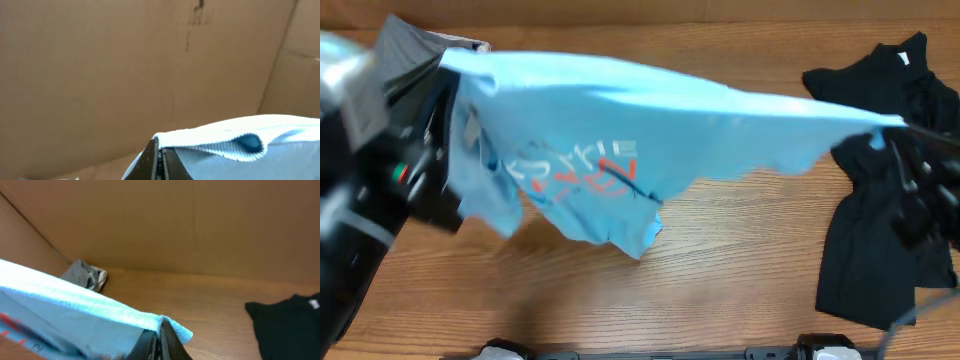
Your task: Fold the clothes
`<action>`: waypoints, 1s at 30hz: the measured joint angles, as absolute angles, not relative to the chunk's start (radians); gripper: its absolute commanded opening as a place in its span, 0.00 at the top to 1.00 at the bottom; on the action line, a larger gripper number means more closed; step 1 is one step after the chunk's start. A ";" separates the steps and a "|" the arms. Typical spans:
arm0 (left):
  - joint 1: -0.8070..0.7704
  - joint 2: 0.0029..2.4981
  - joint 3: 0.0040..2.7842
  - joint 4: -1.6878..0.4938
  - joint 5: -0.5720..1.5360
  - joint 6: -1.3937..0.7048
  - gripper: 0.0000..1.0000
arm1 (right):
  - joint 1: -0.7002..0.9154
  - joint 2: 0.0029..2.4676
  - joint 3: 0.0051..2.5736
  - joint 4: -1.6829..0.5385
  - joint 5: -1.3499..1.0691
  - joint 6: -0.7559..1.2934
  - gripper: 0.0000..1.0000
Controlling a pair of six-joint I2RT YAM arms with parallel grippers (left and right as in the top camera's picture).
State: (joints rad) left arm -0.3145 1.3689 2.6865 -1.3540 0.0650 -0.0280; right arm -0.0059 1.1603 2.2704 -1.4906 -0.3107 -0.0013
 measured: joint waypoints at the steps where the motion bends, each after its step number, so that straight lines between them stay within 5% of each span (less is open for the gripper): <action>1: -0.315 1.361 2.688 -1.354 0.073 -0.028 0.96 | -0.006 1.154 2.285 -1.493 -0.302 -0.002 0.96; 9: -0.315 1.438 2.692 -1.364 0.066 -0.027 0.96 | -0.006 1.214 2.305 -1.494 -0.236 -0.019 0.96; 17: -0.314 1.769 2.687 -1.282 -0.036 -0.028 0.96 | -0.006 1.501 2.301 -1.385 -0.168 -0.039 0.96; 30: -0.283 2.068 2.671 -0.625 -0.060 -0.028 0.96 | -0.072 1.731 2.353 -0.991 -0.149 -0.032 0.96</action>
State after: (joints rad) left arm -0.2829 2.0678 2.6709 -0.6250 -0.0601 -0.0280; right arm -0.0719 1.7306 2.3531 -0.9909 -0.1490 -0.0322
